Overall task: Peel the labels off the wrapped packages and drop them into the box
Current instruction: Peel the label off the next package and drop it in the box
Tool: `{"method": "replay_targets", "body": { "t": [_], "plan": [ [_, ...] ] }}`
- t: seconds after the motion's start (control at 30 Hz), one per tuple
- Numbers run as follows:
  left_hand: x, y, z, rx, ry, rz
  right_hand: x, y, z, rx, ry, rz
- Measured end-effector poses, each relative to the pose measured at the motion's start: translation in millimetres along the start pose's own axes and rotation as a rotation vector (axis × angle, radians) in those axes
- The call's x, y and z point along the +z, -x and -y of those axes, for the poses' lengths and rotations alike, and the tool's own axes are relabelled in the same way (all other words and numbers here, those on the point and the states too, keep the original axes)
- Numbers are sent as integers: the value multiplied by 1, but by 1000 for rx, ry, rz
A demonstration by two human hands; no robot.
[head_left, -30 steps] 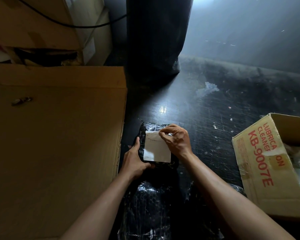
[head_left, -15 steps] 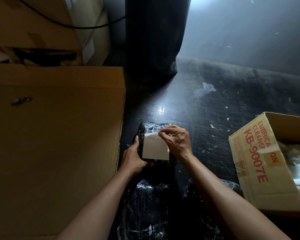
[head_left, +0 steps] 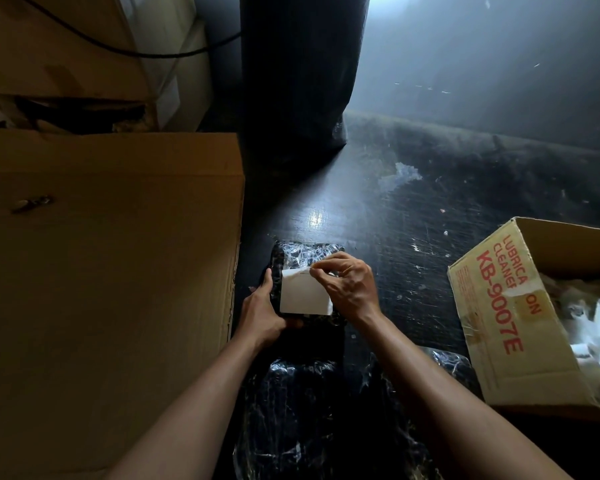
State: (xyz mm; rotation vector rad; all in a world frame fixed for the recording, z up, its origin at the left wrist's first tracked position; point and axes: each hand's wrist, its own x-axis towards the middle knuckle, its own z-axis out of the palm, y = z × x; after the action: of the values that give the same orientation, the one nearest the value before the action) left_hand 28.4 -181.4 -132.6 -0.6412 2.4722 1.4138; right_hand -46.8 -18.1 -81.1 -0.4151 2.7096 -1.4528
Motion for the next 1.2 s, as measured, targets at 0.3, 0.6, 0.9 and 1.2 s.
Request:
{"method": "replay_targets", "body": {
  "t": [0.3,0.6,0.9,1.2],
  "plan": [
    [-1,0,1,4,0,-3,4,-5,0,32,26,35],
    [2,-3,6,-2,18,-4,8,-21,2,57,-52,36],
    [1,-1,3,-19,23,-15,15,-26,6,13,16,94],
    [1,0,-2,-14,18,-16,8,-9,11,23,-57,48]
  ]
}}
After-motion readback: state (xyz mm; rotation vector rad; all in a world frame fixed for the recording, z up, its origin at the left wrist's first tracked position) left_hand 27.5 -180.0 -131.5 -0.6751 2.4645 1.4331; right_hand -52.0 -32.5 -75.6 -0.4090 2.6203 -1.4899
